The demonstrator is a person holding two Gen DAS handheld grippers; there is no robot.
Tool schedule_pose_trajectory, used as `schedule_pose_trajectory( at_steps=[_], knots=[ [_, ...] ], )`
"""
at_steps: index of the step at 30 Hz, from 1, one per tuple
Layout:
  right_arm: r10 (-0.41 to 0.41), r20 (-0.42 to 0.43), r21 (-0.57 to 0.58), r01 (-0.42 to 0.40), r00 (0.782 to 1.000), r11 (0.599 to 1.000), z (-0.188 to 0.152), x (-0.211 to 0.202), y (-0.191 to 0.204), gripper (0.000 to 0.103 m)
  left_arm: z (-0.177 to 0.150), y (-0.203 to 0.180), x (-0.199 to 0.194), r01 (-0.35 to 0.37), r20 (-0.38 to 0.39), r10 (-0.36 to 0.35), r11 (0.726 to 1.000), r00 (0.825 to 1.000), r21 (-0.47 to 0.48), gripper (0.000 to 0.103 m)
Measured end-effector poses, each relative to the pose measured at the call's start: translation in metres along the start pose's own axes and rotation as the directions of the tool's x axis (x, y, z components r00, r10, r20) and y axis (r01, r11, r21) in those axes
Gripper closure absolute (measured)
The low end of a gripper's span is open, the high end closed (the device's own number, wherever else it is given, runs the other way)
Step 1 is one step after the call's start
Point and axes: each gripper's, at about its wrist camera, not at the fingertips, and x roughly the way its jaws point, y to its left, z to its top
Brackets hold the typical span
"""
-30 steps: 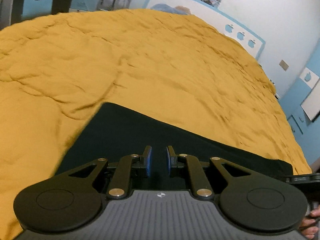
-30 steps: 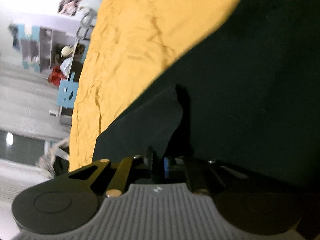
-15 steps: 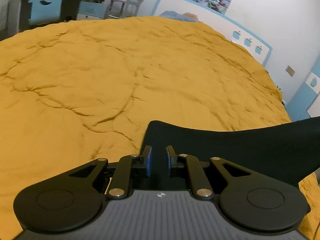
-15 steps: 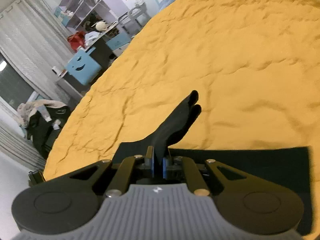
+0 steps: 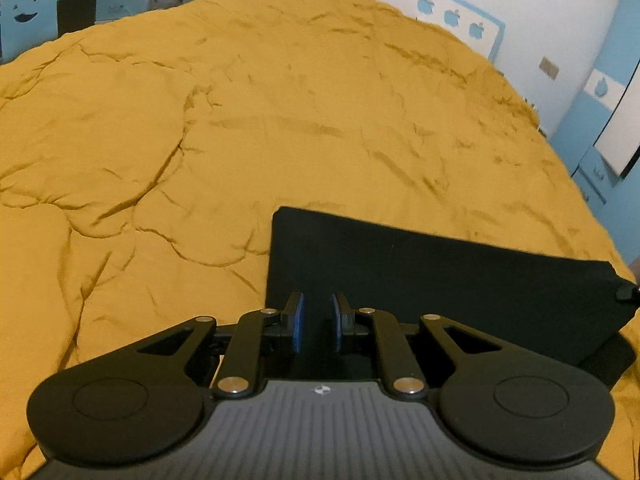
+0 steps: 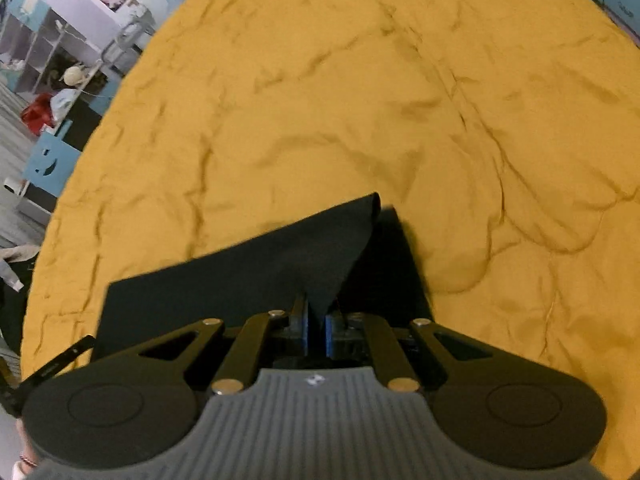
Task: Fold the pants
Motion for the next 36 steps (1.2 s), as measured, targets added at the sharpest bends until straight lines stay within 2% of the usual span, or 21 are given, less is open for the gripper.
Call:
schedule_pose_trajectory(
  at_steps=[2,5,6,7,8,10,12,14,19,24,27,29,31,36],
  knots=[
    [0.014,0.022,-0.035,-0.013,1.000,0.999,0.000,-0.006,0.007,0.101,-0.001,0.001,0.003,-0.011,-0.011,0.011,1.000,1.000,0.006,0.088],
    [0.120,0.116,-0.124,-0.105,0.986,0.987,0.004,-0.029,0.026,0.101,-0.004,0.003,0.006,-0.021,-0.018,0.021,1.000,1.000,0.007,0.088],
    [0.128,0.140,-0.152,-0.107,0.982,0.983,0.004,-0.036,0.026,0.101,-0.005,0.004,0.007,-0.022,-0.019,0.022,1.000,1.000,0.007,0.088],
    [0.098,0.153,-0.178,-0.071,0.983,0.982,0.002,-0.037,0.029,0.100,-0.005,0.003,0.007,-0.023,-0.020,0.023,1.000,1.000,0.009,0.088],
    [0.033,0.145,-0.200,-0.003,0.989,0.980,0.001,-0.027,0.026,0.100,-0.006,0.003,0.008,-0.026,-0.018,0.026,1.000,0.999,0.010,0.088],
    [-0.094,0.093,-0.180,0.110,0.991,0.977,-0.003,0.001,0.010,0.100,-0.008,0.004,0.010,-0.025,-0.023,0.025,1.000,0.999,0.002,0.088],
    [-0.187,0.086,-0.141,0.197,0.979,0.970,-0.010,0.017,-0.008,0.103,-0.010,0.004,0.010,-0.030,-0.024,0.030,1.000,0.999,-0.003,0.088],
    [-0.229,0.106,-0.123,0.241,0.968,0.963,-0.015,0.020,-0.020,0.103,-0.010,0.004,0.010,-0.029,-0.023,0.029,1.000,0.999,0.001,0.088],
    [-0.228,0.144,-0.086,0.242,0.963,0.967,-0.021,0.011,-0.023,0.103,-0.006,0.005,0.004,-0.019,0.000,0.019,1.000,1.000,-0.006,0.088],
    [-0.122,0.236,-0.088,0.147,0.964,0.985,-0.020,-0.003,0.001,0.102,0.015,0.005,0.004,-0.021,0.043,0.021,1.000,0.999,0.005,0.088],
    [-0.121,0.271,-0.113,0.156,0.955,0.981,-0.012,0.010,0.016,0.102,0.033,0.000,0.014,0.006,0.048,-0.008,0.999,0.999,0.037,0.088],
    [-0.125,0.265,-0.103,0.157,0.956,0.982,-0.005,0.024,0.019,0.102,0.042,-0.006,0.026,0.008,0.041,-0.012,0.997,0.999,0.081,0.088],
    [-0.143,0.250,-0.085,0.169,0.958,0.982,0.000,0.035,0.015,0.102,0.049,-0.011,0.042,-0.021,0.022,0.019,0.991,1.000,0.132,0.089],
    [-0.190,0.212,-0.057,0.206,0.959,0.977,0.007,0.065,0.003,0.103,0.054,-0.006,0.077,-0.079,-0.025,0.084,0.983,0.996,0.163,0.094]
  ],
)
